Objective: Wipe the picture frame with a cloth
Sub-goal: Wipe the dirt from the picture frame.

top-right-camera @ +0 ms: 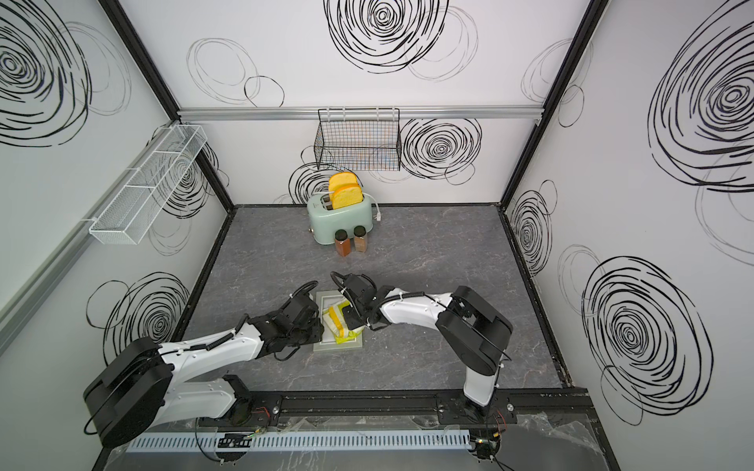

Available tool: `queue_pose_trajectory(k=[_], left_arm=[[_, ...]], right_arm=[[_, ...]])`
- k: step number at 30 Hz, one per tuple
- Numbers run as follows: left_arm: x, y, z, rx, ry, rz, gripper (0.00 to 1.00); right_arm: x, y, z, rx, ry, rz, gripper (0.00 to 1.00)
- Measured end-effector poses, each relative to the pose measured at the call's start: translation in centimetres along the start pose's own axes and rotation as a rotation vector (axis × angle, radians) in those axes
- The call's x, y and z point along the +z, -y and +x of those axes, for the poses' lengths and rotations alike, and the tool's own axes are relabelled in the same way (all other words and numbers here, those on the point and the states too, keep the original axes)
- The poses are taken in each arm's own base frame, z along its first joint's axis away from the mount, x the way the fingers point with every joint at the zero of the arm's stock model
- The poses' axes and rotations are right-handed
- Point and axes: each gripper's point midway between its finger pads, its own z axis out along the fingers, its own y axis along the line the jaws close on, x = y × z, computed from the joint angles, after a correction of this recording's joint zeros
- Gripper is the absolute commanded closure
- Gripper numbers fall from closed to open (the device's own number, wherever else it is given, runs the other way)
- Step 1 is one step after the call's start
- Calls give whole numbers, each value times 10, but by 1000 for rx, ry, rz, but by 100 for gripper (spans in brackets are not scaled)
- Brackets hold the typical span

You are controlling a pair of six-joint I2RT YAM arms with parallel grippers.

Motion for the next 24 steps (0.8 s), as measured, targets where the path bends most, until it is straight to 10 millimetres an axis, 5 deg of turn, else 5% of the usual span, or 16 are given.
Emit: queue_pose_trajectory(k=[4, 7, 17, 24], left_arm=[[0, 0, 0, 0, 2, 4, 66], [0, 0, 0, -1, 4, 5, 66], [0, 0, 0, -3, 4, 5, 66], [0, 0, -1, 0, 1, 4, 66]], right_arm=[[21, -1, -31, 19, 18, 2, 100], [24, -10, -29, 5, 18, -6, 100], [-15, -57, 59, -56, -62, -46, 100], [-42, -54, 96, -38, -106, -68, 100]])
